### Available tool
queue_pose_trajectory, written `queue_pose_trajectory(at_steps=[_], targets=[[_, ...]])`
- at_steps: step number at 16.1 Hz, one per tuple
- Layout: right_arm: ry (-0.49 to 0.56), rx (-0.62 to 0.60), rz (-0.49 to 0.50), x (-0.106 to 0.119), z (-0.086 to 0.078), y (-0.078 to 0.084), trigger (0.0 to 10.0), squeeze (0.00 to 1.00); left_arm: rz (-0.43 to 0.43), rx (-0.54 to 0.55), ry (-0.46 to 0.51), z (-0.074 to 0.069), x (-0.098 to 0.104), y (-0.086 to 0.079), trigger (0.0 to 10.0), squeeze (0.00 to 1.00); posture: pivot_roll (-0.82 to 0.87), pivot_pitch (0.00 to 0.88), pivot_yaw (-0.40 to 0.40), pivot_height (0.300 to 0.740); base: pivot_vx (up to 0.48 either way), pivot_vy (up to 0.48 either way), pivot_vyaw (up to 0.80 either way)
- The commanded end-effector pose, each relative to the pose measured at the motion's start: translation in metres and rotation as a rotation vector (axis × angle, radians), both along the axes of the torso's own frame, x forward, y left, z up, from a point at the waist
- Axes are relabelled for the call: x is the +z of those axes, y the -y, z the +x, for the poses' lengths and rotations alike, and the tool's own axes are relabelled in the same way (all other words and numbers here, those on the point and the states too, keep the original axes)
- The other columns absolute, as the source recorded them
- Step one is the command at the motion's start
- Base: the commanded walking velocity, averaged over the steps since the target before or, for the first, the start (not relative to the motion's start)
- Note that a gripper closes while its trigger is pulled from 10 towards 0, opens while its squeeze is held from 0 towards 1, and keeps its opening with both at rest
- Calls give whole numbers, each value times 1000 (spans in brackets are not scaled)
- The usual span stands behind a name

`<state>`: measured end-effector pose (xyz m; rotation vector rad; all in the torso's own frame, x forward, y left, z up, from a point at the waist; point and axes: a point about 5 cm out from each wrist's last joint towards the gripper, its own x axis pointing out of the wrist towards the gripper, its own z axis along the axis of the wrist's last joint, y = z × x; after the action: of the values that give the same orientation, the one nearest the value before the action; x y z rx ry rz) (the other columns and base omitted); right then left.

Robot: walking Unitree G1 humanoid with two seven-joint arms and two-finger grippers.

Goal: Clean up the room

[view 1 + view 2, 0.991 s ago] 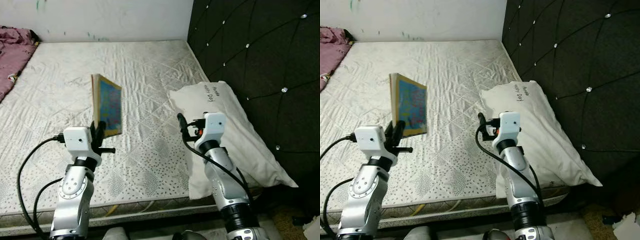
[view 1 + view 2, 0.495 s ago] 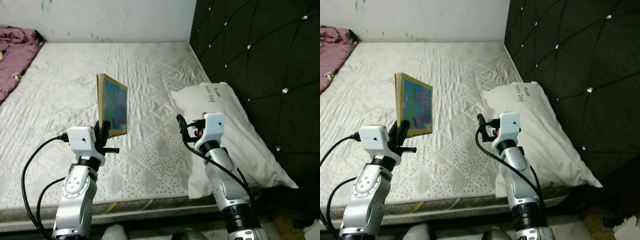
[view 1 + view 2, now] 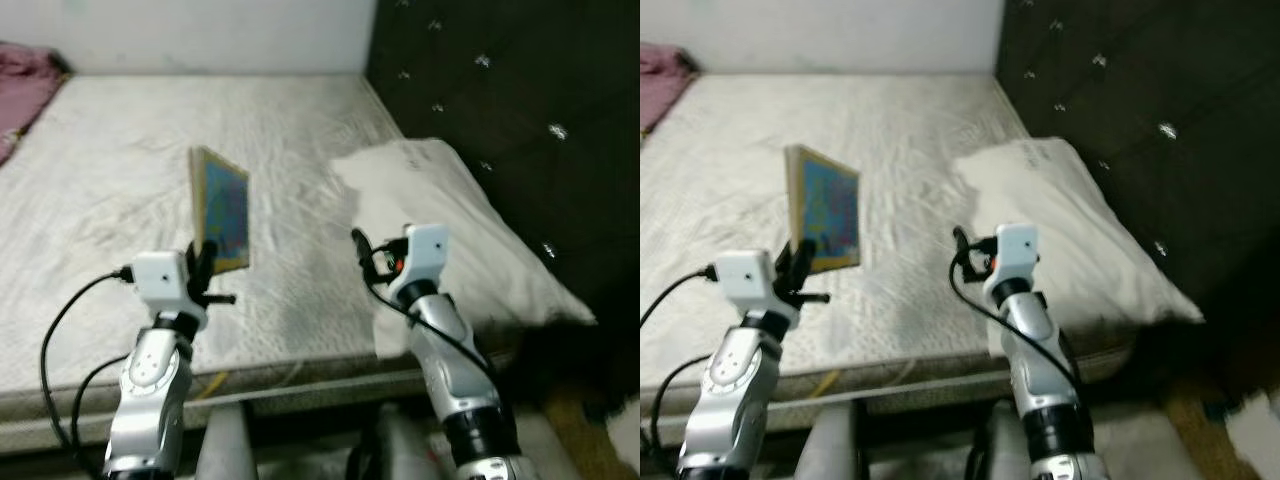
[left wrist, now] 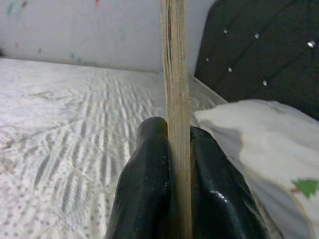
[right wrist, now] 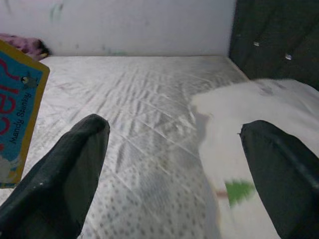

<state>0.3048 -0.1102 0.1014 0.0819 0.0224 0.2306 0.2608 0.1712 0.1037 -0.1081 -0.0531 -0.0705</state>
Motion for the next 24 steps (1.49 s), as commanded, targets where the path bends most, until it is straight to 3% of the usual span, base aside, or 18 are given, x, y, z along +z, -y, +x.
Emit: queue_pose_trajectory(at_steps=[1,9,15,24], targets=[[3,-2,-4,3,2,2,10000,0,25,22,30,4,7,0,10000,0,114,0,-24,597,0,0,0],[-2,11,-11,2,2,1,10000,0,15,34,4,6,4,0,10000,0,112,0,-28,597,0,0,0],[-4,13,-12,2,2,0,10000,0,5,17,-3,7,3,2,10000,0,107,0,-27,537,0,0,0],[-9,9,-10,1,2,1,10000,0,-18,-2,13,9,6,5,10000,0,105,0,-27,537,95,0,0]])
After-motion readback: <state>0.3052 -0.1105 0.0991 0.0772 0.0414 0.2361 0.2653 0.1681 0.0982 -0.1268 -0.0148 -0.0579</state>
